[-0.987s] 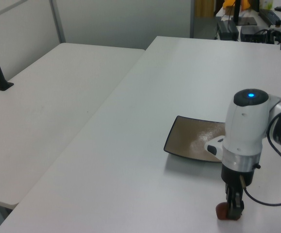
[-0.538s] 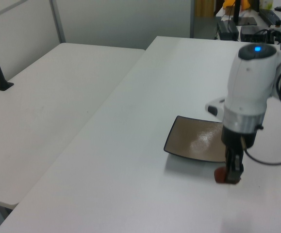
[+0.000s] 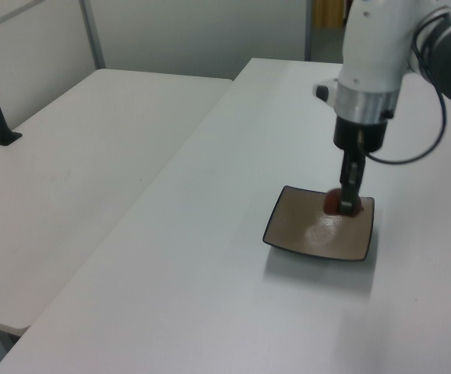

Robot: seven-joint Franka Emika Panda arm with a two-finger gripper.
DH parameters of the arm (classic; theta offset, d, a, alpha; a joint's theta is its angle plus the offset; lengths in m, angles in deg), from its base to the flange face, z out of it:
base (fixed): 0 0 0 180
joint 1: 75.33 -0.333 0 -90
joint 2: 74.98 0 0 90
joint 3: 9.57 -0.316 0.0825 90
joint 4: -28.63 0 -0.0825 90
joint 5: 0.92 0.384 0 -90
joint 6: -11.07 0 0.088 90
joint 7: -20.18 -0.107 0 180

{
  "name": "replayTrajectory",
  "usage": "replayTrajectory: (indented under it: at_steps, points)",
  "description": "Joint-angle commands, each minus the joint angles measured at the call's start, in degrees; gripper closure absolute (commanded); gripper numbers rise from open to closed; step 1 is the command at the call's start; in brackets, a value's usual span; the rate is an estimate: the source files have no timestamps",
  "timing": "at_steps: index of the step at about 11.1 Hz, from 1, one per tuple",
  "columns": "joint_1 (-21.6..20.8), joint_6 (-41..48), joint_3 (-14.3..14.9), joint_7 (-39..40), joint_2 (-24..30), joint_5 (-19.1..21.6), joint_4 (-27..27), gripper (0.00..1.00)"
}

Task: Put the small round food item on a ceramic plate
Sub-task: 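Lift the food item and carry it over the brown square plate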

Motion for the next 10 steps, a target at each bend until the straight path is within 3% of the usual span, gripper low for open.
replayTrajectory:
  at_steps: [1, 3, 5, 10]
  points:
    - [-0.48, 1.41, 5.98, 9.85, 0.40, 1.30, -0.03, 0.75]
    - [-0.39, 1.24, 9.85, 15.92, -0.04, 2.53, 0.15, 0.74]
    - [-0.39, 0.54, 11.79, 17.62, -1.26, 2.53, 0.50, 0.74]
    - [0.05, -3.85, 11.98, 17.36, -6.89, 2.53, 2.95, 0.74]
